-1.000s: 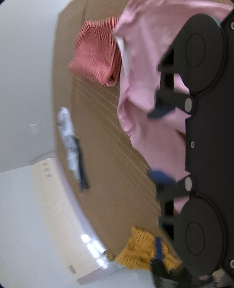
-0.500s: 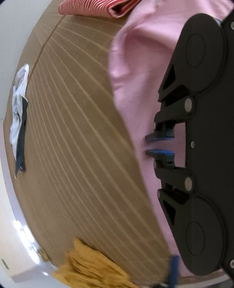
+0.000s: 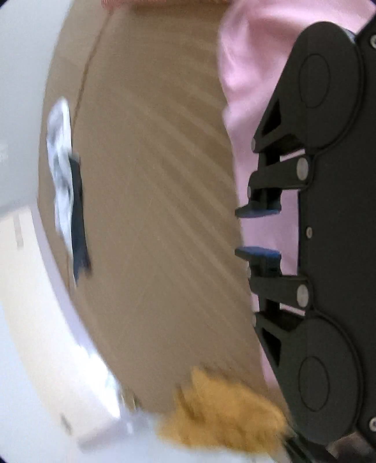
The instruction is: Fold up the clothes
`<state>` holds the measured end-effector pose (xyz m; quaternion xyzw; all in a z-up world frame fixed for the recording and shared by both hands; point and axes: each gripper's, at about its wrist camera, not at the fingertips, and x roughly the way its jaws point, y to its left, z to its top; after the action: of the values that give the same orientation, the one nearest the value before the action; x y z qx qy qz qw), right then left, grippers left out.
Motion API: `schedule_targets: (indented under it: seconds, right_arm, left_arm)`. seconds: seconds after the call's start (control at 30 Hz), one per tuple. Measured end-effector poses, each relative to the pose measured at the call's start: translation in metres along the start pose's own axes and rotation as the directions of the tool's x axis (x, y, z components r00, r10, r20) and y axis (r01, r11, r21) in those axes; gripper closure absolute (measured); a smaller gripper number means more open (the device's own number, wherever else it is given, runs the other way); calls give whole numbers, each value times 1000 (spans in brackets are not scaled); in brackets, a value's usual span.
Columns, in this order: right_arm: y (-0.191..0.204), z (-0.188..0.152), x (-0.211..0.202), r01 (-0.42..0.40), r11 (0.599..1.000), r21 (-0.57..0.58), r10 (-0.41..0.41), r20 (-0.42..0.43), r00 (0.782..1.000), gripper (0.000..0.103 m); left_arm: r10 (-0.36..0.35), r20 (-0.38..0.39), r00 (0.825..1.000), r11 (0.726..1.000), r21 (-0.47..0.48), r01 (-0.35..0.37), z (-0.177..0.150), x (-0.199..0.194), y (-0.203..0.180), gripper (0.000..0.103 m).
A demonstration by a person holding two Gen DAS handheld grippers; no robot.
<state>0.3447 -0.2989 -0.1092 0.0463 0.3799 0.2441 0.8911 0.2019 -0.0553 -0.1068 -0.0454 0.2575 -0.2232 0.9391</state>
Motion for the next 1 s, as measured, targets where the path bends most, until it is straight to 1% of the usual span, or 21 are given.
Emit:
schedule_targets:
  seconds: [0.07, 0.1, 0.17, 0.23, 0.27, 0.33, 0.37, 0.4, 0.43, 0.47, 0.5, 0.53, 0.57, 0.63, 0.7, 0.73, 0.77, 0.8, 0.83, 0.9, 1.0]
  right_arm:
    - [17, -10, -3, -32, 999, -43, 31, -31, 999, 80]
    - [25, -15, -5, -34, 997, -68, 31, -42, 999, 80]
    - [31, -26, -16, 63, 990, -123, -66, -16, 998, 81]
    - [21, -34, -35, 156, 982, -104, -154, 26, 988, 81]
    - [13, -35, -43, 182, 980, -84, -180, 38, 983, 81]
    - [-2, -35, -60, 233, 971, -53, -229, 63, 971, 80]
    - [-10, -35, -66, 245, 968, -48, -241, 68, 968, 80]
    - [-18, -36, -72, 255, 966, -41, -252, 71, 965, 80]
    - [-24, -37, -76, 259, 965, -28, -257, 69, 964, 80]
    - [-28, -36, -78, 264, 964, -21, -263, 60, 963, 80]
    - [-32, -36, -76, 275, 961, -20, -274, 46, 961, 80]
    - [-36, -36, -75, 294, 956, -21, -293, 36, 955, 80]
    - [-39, -36, -73, 308, 951, -19, -307, 34, 951, 79]
    - [-47, -27, -61, 316, 949, 0, -316, 34, 948, 79]
    - [-58, -18, -52, 311, 950, 40, -312, 25, 950, 79]
    - [-63, -13, -49, 304, 950, 67, -306, 20, 952, 79]
    - [-69, -7, -45, 300, 950, 91, -303, 18, 953, 79]
    - [-74, -1, -37, 300, 948, 106, -301, -1, 954, 80]
    - [-80, 5, -29, 300, 946, 121, -299, -20, 954, 81]
    - [-91, 15, -12, 307, 942, 138, -302, -52, 952, 86]
    - [-102, 33, 10, 363, 925, 114, -359, -60, 932, 89]
  left_arm:
    - [10, 10, 1000, 1000, -28, -10, 4, 7, 8, 6]
    - [13, 2, 1000, 999, -53, -13, 5, 13, 12, 6]
    - [41, -9, 999, 995, -93, -41, 5, 22, 17, 6]
    - [76, -18, 997, 989, -124, -78, 6, 30, 23, 7]
    - [97, -18, 995, 986, -133, -98, 7, 33, 25, 8]
    - [143, -20, 989, 981, -132, -145, 9, 38, 27, 16]
    - [150, -36, 988, 979, -134, -154, 9, 41, 28, 23]
    - [153, -58, 987, 980, -118, -159, 9, 45, 28, 25]
    - [166, -81, 983, 981, -84, -172, 8, 49, 25, 26]
    - [193, -103, 976, 980, -28, -197, 7, 54, 20, 26]
    - [241, -116, 963, 970, 56, -236, 8, 59, 13, 25]
    - [283, -116, 952, 956, 115, -270, 9, 61, 8, 24]
    - [317, -115, 941, 943, 144, -300, 11, 62, 7, 24]
    - [362, -116, 925, 928, 146, -344, 14, 63, 17, 24]
    - [394, -124, 911, 918, 98, -384, 18, 64, 41, 23]
    - [400, -130, 907, 916, 71, -394, 21, 65, 52, 22]
    - [393, -141, 908, 919, 36, -392, 24, 65, 65, 19]
    - [384, -149, 911, 922, 5, -387, 26, 64, 75, 18]
    - [384, -151, 911, 921, -6, -389, 27, 62, 80, 18]
    - [387, -154, 909, 919, -18, -394, 28, 60, 87, 17]
    - [395, -152, 906, 916, -5, -400, 30, 58, 85, 17]
